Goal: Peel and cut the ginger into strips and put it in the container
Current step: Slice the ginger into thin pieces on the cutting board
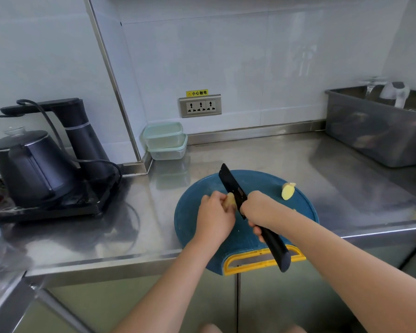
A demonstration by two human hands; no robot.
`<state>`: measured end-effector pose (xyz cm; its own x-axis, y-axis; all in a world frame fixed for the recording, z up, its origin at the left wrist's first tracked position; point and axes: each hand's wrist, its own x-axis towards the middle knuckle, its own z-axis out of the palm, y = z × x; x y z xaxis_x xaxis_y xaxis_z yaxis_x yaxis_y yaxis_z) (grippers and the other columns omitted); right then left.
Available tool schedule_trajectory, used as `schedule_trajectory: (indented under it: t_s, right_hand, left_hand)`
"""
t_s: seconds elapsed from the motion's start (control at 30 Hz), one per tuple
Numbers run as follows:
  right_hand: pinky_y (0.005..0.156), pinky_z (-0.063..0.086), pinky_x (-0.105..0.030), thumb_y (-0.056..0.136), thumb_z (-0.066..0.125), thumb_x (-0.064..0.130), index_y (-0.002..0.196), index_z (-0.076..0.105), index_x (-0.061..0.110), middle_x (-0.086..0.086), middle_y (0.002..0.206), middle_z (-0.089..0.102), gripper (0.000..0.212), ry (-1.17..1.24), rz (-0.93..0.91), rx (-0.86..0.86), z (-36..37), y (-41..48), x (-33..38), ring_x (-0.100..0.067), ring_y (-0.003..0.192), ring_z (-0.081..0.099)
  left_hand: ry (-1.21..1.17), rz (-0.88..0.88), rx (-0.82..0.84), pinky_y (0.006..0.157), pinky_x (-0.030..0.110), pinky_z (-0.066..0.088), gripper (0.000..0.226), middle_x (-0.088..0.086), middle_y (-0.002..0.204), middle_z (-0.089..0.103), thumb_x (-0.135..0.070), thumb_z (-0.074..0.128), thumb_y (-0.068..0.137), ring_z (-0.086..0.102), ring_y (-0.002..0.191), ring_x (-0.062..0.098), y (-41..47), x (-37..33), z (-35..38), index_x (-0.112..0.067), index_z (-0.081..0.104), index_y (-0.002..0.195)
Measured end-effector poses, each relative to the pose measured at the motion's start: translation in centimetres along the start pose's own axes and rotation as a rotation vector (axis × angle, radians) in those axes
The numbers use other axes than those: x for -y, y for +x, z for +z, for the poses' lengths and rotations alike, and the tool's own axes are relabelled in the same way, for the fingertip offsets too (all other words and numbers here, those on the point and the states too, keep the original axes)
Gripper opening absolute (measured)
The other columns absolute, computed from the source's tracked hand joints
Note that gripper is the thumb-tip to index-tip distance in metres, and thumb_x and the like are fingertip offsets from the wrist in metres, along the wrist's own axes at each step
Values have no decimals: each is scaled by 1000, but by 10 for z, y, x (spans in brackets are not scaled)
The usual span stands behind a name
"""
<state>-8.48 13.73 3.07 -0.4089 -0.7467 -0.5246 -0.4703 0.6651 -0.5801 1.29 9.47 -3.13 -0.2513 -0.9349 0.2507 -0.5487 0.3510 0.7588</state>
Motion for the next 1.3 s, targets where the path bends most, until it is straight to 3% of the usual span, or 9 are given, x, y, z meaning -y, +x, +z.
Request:
schedule_trajectory:
  t_s: [0.33, 0.47, 0.6, 0.8, 1.3]
  right_hand:
    - [48, 39, -27, 97, 38, 16, 79, 48, 6, -8, 59, 45, 23, 30, -24, 61, -7, 9, 11, -19, 46, 39]
    - [50, 41, -27, 94, 35, 8, 81, 45, 5, -10, 59, 44, 17, 25, -55, 50, -4, 3, -3, -20, 46, 38]
    - [64, 46, -35, 98, 36, 8, 85, 43, 5, -13, 64, 46, 16, -83, -38, 103, -4, -7, -13, -24, 53, 42]
    - [50, 38, -28, 95, 39, 10, 74, 45, 5, -9, 57, 44, 23, -9, 53, 79, -9, -2, 0, -20, 46, 37]
    - [45, 38, -23, 96, 42, 20, 69, 46, 9, -4, 53, 43, 29, 50, 21, 110, -11, 6, 12, -15, 41, 38]
  left_hand:
    - [74, 47, -53, 82, 26, 45, 20, 2, 100, 48, -30, 49, 97, 54, 93, 17, 0, 2, 7, -15, 58, 108]
    - [57, 34, -35, 84, 28, 45, 20, 3, 102, 48, -28, 51, 95, 52, 94, 17, -2, -2, 7, -15, 58, 109]
    - [12, -3, 6, 76, 18, 37, 23, 3, 107, 50, -24, 56, 92, 50, 93, 12, -1, -3, 2, -16, 58, 113]
    - [-38, -21, -7, 76, 16, 38, 22, 2, 106, 51, -29, 56, 94, 54, 88, 10, -3, -1, 1, -16, 59, 112]
    - [7, -1, 18, 79, 17, 37, 23, 1, 105, 47, -25, 55, 94, 53, 94, 13, -2, -2, 2, -15, 57, 115]
